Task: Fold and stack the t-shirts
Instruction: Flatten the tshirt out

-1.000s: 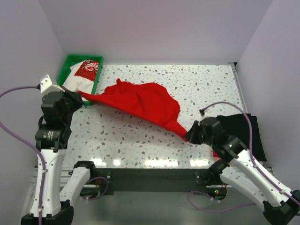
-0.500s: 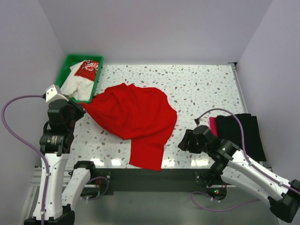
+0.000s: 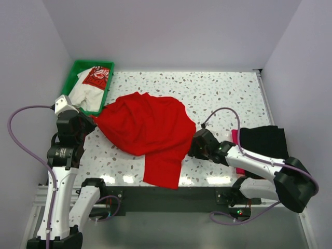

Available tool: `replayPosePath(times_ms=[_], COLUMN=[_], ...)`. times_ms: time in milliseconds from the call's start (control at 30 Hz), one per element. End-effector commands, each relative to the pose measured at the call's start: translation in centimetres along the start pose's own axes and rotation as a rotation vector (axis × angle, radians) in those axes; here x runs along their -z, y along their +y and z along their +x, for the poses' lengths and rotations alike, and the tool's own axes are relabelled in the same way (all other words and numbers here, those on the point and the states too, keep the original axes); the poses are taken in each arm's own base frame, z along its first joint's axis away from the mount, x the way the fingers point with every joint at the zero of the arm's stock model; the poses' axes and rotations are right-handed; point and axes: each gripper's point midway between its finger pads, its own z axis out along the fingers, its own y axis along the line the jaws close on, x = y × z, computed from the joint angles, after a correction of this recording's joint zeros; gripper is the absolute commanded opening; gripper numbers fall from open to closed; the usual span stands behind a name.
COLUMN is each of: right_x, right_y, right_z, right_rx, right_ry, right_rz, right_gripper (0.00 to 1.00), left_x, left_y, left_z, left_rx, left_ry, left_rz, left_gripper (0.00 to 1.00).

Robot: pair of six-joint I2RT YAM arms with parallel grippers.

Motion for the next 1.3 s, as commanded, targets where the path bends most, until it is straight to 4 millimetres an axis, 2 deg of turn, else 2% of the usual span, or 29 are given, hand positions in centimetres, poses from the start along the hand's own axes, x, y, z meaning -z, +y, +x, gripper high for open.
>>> replayPosePath(times_ms=[0,233,400,567,700,900,933,967,1000,1067,1100,1167,1200,1267], right_x=[-0.4,-2.0,-3.1,-3.5,-4.1,-4.8,-4.7,-4.6,-4.0,-2.8,-1.6,2.2,4.3,10.5], right_y=[3.6,3.6,3.3,1.8,2.4,2.4,2.4,2.6,2.6,2.4,1.5,2.0,0.9,0.7], right_z=[-3.3,-0.5,0.5,-0.2,-0.3,0.3,0.4,0.5,0.2,-0.7,-1.6,-4.6,-6.4,-10.2], right_rx=[-0.075,-0.106,-0.182,-0.225,-0.210,-0.185,-0.179,-0.175,-0.161,-0.143,-0.116,-0.122,-0.101,-0.126], right_ry=[-0.108,-0.054,-0.044,-0.104,-0.096,-0.070,-0.065,-0.052,-0.057,-0.081,-0.102,-0.190,-0.236,-0.360], right_rz=[-0.081,-0.054,-0.034,0.040,0.050,0.056,0.055,0.048,0.043,0.051,0.089,0.029,0.069,0.020], right_gripper=[0.51,0.49,0.47,0.44,0.41,0.23,0.14,0.10,0.00,0.00,0.00,0.00,0.00,0.00], left_x=[-0.5,-1.0,-1.1,-1.1,-1.3,-1.4,-1.5,-1.5,-1.5,-1.4,-1.3,-0.7,-0.5,0.5], left_y=[-0.6,-0.5,-0.6,-0.6,-0.7,-1.1,-1.2,-1.3,-1.7,-2.0,-2.2,-2.8,-3.3,-4.4], left_z=[-0.9,-0.5,-0.5,-0.4,0.0,-0.2,-0.1,-0.1,-0.2,-0.5,-0.7,-1.8,-2.0,-3.4], left_rx=[-0.016,-0.025,-0.026,-0.031,-0.031,-0.033,-0.034,-0.037,-0.041,-0.060,-0.066,-0.086,-0.091,-0.094], left_ry=[-0.040,-0.032,-0.031,-0.029,-0.018,-0.017,-0.014,-0.013,-0.011,-0.012,-0.010,-0.029,-0.025,-0.048], left_rz=[0.027,0.028,0.032,0.036,0.042,0.058,0.063,0.071,0.086,0.101,0.105,0.125,0.145,0.183], left_gripper=[0.00,0.00,0.00,0.00,0.00,0.00,0.00,0.00,0.00,0.00,0.00,0.00,0.00,0.00])
